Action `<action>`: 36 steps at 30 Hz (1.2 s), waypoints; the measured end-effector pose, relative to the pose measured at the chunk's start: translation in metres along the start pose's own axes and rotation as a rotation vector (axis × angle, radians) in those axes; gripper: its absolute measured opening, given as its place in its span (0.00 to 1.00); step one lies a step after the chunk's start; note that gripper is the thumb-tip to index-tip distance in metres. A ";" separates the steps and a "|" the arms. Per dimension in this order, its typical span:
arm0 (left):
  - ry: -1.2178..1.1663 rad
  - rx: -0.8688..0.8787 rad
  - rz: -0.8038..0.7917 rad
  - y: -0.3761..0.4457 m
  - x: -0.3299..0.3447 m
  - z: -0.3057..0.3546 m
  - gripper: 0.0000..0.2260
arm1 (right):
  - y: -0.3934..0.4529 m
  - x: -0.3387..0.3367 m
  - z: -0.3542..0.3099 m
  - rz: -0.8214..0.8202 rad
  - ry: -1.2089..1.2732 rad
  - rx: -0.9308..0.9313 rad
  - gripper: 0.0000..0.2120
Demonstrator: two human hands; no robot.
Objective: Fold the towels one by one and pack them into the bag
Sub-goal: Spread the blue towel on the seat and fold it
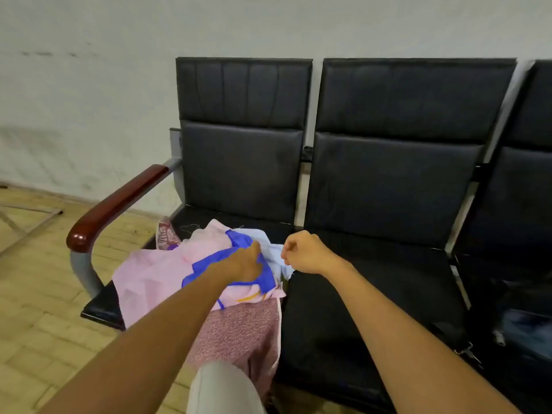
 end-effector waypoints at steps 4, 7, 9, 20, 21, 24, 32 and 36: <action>-0.026 -0.083 -0.137 0.026 0.045 -0.010 0.27 | 0.010 0.006 0.016 -0.027 -0.013 0.036 0.12; -0.023 -0.106 -0.198 0.038 0.068 -0.012 0.29 | 0.017 0.012 0.029 -0.054 -0.024 0.049 0.15; -0.048 -0.128 -0.184 0.043 0.073 -0.011 0.29 | 0.020 0.015 0.036 -0.061 -0.018 0.059 0.15; -0.469 -0.191 0.088 0.066 0.078 -0.014 0.10 | 0.016 0.023 0.050 -0.113 0.054 0.073 0.13; -0.544 -0.160 0.161 0.065 0.072 -0.009 0.06 | 0.014 0.021 0.052 -0.111 0.067 0.078 0.13; -0.810 -0.067 0.340 0.054 0.043 0.006 0.02 | 0.012 0.013 0.054 -0.057 0.103 0.065 0.12; -0.901 0.443 0.333 -0.014 -0.050 0.095 0.09 | -0.023 -0.030 0.025 0.003 0.250 -0.089 0.27; -0.889 0.576 0.101 -0.053 -0.081 0.116 0.08 | -0.060 -0.068 0.016 0.053 0.264 -0.178 0.08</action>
Point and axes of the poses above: each hand's wrist, its own y-axis towards the middle knuckle, its own x-axis out of the palm, z = x × y, the point moved 7 cm from there along y, towards the middle knuckle, and after that the axes turned 1 degree about x, right-handed, at the moved point
